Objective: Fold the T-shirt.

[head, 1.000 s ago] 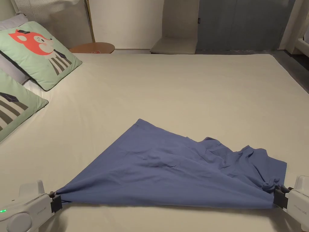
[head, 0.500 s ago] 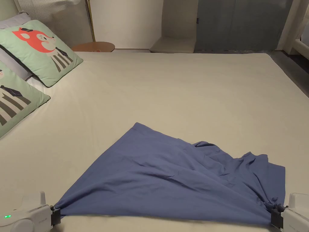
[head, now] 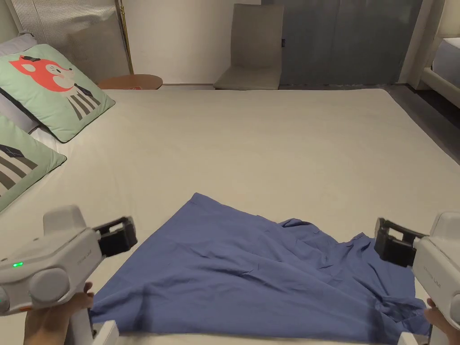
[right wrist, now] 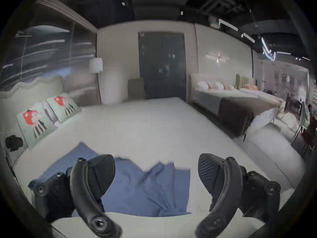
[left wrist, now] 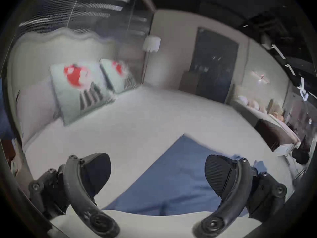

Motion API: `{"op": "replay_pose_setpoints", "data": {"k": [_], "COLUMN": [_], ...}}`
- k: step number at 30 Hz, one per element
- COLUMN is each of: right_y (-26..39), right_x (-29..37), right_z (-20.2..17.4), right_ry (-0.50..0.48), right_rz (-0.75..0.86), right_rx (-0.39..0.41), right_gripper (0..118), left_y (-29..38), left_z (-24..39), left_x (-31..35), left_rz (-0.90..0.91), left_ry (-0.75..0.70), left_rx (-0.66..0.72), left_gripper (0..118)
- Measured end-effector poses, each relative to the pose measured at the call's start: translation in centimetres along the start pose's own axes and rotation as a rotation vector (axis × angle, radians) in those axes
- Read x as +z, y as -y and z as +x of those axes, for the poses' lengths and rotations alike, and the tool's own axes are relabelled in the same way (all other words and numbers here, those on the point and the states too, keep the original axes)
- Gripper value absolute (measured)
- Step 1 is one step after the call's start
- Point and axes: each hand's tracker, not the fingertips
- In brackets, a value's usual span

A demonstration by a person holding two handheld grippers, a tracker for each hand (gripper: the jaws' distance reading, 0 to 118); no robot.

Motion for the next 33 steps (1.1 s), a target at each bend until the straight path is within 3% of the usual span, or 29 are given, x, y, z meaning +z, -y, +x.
{"op": "replay_pose_setpoints", "data": {"k": [7, 9, 11, 12, 13, 14, 26, 33], "right_y": [-3.9, -4.0, -3.9, -3.8, -3.8, -3.8, -3.7, -3.9], "right_x": [2.9, 3.1, 3.4, 3.3, 3.2, 3.2, 1.2, -1.2], "right_z": [-3.7, -4.3, -4.6, -4.7, -4.7, -4.7, -4.1, -4.2], "right_ry": [0.024, 0.033, 0.035, 0.037, 0.036, 0.035, 0.01, 0.014], "right_rz": [0.187, 0.197, 0.217, 0.221, 0.224, 0.226, 0.219, 0.201], "right_rx": [0.093, 0.11, 0.125, 0.13, 0.13, 0.131, 0.11, 0.118], "right_gripper": [102, 94, 63, 45, 18, 1, 1, 1], "left_y": [-3.3, -3.3, -3.1, -2.9, -2.7, -2.6, -2.6, -4.8], "left_z": [6.7, 8.2, 8.9, 9.2, 9.4, 9.3, 8.7, 8.6], "left_x": [1.6, 1.7, 1.5, 1.6, 1.6, 0.9, -4.0, -12.3], "left_rz": [0.281, 0.312, 0.321, 0.323, 0.322, 0.315, 0.146, -0.092], "left_ry": [0.113, 0.106, 0.124, 0.148, 0.155, 0.153, 0.178, 0.232], "left_rx": [-0.139, -0.182, -0.196, -0.202, -0.21, -0.218, -0.242, -0.241], "left_gripper": [108, 106, 79, 54, 12, 1, 0, 0]}}
